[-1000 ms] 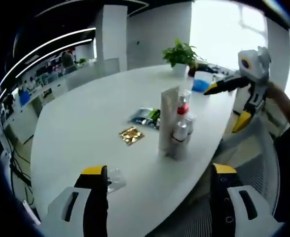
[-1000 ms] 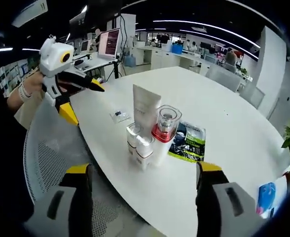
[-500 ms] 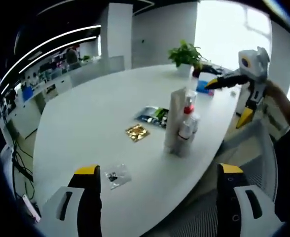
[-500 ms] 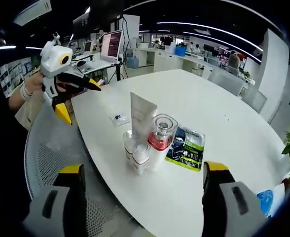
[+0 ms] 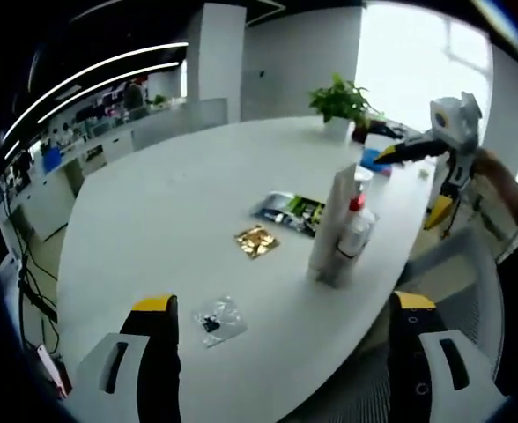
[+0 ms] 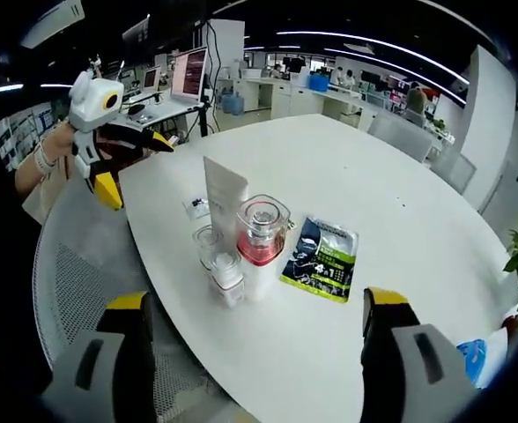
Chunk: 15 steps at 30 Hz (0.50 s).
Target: Arrange the skincare products in the storage area until every visible bottle or jar stands upright without overlapping.
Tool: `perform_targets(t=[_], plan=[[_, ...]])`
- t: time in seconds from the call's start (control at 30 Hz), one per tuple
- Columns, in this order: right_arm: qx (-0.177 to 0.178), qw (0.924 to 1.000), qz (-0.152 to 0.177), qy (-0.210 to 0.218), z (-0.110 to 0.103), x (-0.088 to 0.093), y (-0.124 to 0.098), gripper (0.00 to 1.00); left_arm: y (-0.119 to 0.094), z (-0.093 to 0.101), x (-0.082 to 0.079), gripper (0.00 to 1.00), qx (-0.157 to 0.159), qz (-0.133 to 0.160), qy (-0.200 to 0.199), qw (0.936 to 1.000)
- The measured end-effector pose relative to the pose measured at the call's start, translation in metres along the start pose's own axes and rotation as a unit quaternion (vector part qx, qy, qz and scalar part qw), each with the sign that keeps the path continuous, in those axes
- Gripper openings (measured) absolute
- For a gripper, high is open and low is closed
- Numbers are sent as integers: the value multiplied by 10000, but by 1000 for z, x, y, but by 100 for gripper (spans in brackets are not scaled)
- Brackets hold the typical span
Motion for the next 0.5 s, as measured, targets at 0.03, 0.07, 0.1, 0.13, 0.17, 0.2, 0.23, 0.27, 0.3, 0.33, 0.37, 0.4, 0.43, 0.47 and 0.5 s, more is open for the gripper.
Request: perform_targets(t=[0.03, 0.07, 0.1, 0.13, 0.17, 0.2, 0.23, 0.27, 0.3, 0.33, 0.37, 0.4, 0.43, 0.47, 0.5], plan=[[-14, 10000, -6, 3, 2, 0, 1, 99, 2, 2, -1, 97, 25, -14, 51, 10000], [-32, 10000, -36, 29, 4, 1, 2, 100, 5, 1, -1, 97, 20, -46, 80, 10000], [-28, 10000, -35, 34, 6, 1, 3, 99, 6, 0, -1, 97, 20, -71, 110, 9999], [-46, 10000, -33, 34, 7, 2, 4, 99, 8, -1, 0, 97, 36, -124, 142, 9998], [-72, 10000, -43, 51, 9, 2, 5, 99, 10, -3, 0, 97, 30, -147, 149, 9998], [-91, 9999, -58, 87, 12, 3, 7, 99, 11, -5, 0, 97, 26, -163, 168, 9997], [-100, 9999, -69, 102, 14, 4, 8, 99, 13, -7, 0, 97, 39, -193, 192, 9996], [-110, 9998, -87, 131, 17, 5, 10, 99, 15, -8, 0, 97, 46, -227, 185, 9996], [-96, 9998, -89, 180, 22, 5, 12, 99, 17, -9, 0, 97, 122, -275, 237, 9993], [-88, 9997, -75, 209, 26, 6, 14, 99, 19, -10, 1, 97, 125, -329, 224, 9991], [-93, 9997, -89, 223, 28, 6, 14, 96, 22, -13, 2, 97, 118, -394, 284, 9987], [-71, 9996, -84, 269, 33, 7, 16, 92, 24, -14, 2, 97, 136, -421, 320, 9985], [-65, 9994, -70, 318, 37, 8, 17, 90, 25, -15, 3, 97, 145, -462, 302, 9984], [-74, 9991, -103, 399, 40, 9, 18, 87, 27, -16, 3, 97, 150, -469, 316, 9983], [-70, 9991, -125, 409, 45, 11, 20, 84, 30, -16, 2, 97, 165, -477, 339, 9982]])
Point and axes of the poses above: the point that each gripper's makers call its tool centre point, and the gripper's own axes: y roughly forward along the fingers, z roughly to its right, x roughly out of its underside, the point moved 1 cm from there along -y, roughly backward along the fingers, and after that the axes turned 6 degrees about y, right-handed, at the moved point
